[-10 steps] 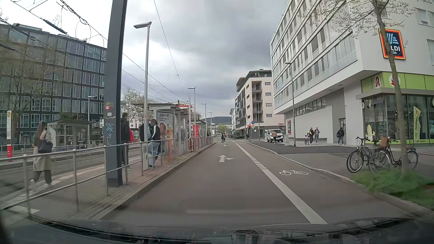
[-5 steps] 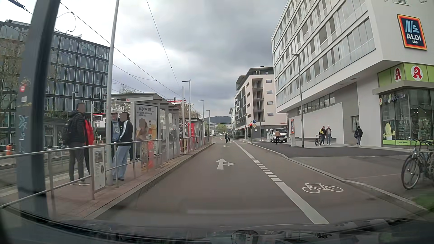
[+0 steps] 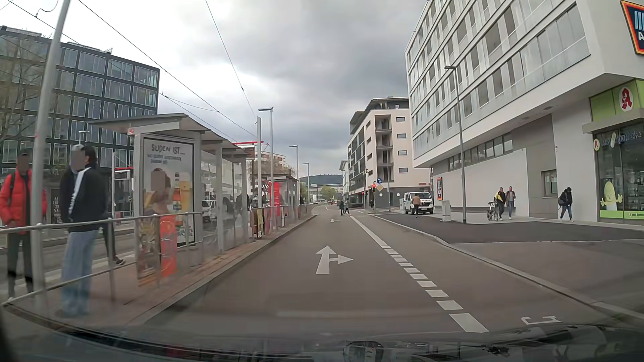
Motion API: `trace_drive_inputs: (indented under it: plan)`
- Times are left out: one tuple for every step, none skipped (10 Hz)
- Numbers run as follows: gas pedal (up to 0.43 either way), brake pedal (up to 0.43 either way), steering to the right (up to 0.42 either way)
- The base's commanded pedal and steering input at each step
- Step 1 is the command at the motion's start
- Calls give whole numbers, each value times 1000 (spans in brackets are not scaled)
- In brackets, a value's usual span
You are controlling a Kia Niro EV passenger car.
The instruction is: Follow the waypoints while adhering to traffic rules and regulations
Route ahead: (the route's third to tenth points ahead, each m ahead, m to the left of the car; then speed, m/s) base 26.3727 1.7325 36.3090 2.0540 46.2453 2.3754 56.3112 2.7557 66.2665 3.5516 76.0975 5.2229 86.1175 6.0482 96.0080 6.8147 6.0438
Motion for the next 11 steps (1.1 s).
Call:
trace_drive_inputs:
  plan:
    - [39,0,3]
    - [39,0,3]
    - [39,0,3]
    - [39,0,3]
    - [39,0,3]
    - [39,0,3]
    - [39,0,3]
    - [39,0,3]
    - [39,0,2]
    - [39,0,1]
    - [39,0,0]
